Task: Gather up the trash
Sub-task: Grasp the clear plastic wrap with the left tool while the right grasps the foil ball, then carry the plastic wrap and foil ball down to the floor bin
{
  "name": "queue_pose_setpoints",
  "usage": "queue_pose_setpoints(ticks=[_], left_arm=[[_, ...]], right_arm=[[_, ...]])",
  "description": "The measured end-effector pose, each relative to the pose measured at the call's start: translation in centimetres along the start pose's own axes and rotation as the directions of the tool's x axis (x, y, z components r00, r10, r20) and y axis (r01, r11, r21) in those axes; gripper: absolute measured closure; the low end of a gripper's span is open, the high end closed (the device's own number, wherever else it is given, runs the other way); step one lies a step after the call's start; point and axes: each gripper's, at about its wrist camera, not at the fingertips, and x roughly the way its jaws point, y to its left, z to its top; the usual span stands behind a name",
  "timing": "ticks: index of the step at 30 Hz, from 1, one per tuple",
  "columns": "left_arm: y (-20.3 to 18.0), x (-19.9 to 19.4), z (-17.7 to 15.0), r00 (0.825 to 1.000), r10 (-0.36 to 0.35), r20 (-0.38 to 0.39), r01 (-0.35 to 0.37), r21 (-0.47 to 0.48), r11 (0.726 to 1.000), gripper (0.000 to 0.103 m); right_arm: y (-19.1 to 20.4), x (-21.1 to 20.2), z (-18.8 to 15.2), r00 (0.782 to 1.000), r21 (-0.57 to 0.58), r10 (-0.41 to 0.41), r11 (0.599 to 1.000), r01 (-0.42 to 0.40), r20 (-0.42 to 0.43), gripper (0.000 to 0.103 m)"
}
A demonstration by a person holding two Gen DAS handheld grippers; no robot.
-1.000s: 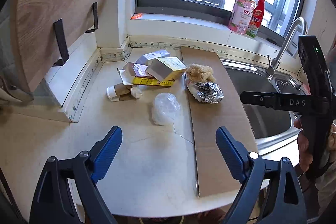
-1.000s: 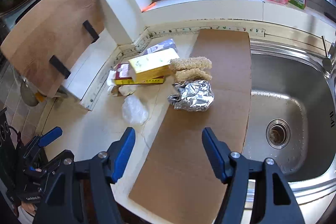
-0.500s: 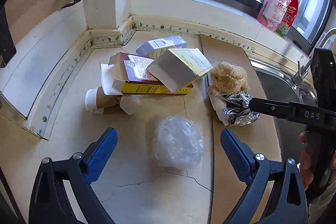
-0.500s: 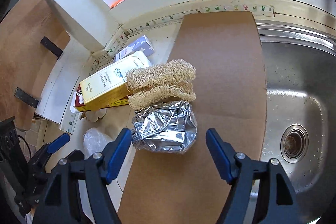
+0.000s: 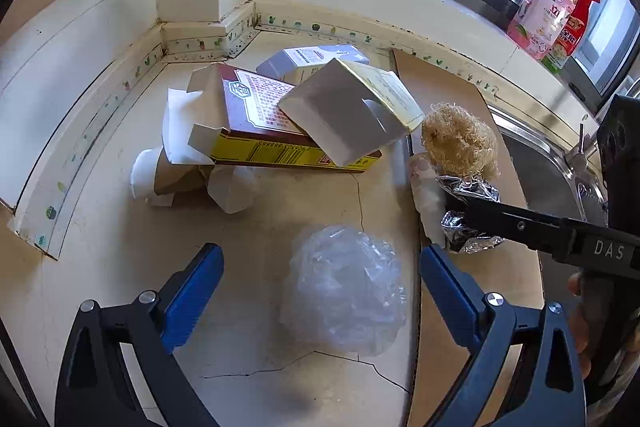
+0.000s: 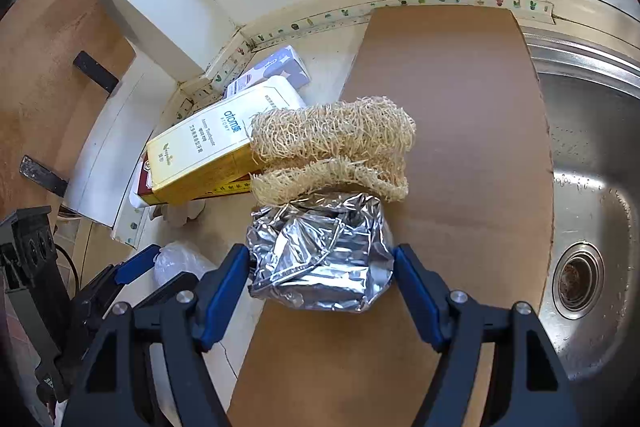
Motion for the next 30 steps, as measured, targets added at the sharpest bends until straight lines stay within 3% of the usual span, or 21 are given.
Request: queue_pose_setpoints(ticks=[2, 4, 6, 11, 21, 30], left_arm=[[-0.1, 0.0, -0.1, 1.000, 0.000, 0.001, 0.000, 0.000, 1.000, 0.007], [-0.1, 0.0, -0.2, 1.000, -0.004, -0.003, 0.004, -0.009, 1.000, 0.018], [0.1, 0.2, -0.3, 1.000, -0.014, -0.022, 0.014, -0.028, 1.000, 0.045], [0.6, 0.0, -0.8, 0.999, -0.035, -0.036, 0.033, -0.040, 0.999, 0.061], [0.9, -4.2, -2.5, 1.000, -0.026, -0.012, 0.026, 0.009, 1.000, 0.067], [2.3, -11.0, -6.2, 0.999, -0.036, 0.020, 0.035, 0.037, 0.999, 0.068]], right_arm=[[-0.1, -0.1, -0.1, 1.000, 0.012, 0.009, 1.000, -0.009, 0.010, 0.029], [-0.1, -0.1, -0.2, 0.999, 0.021, 0.028, 0.999, -0.028, 0.016, 0.029], [-0.1, -0.4, -0.3, 0.999, 0.023, 0.029, 0.999, -0.029, 0.032, 0.029], [0.4, -1.2, -0.7, 0.999, 0.024, 0.004, 1.000, -0.006, 0.046, 0.034], [3.0, -4.7, -3.1, 0.996, -0.015, 0.047, 0.999, -0.046, 0.076, 0.034], [6.9, -9.0, -8.5, 0.991, -0.082, 0.110, 0.991, -0.104, 0.072, 0.034]])
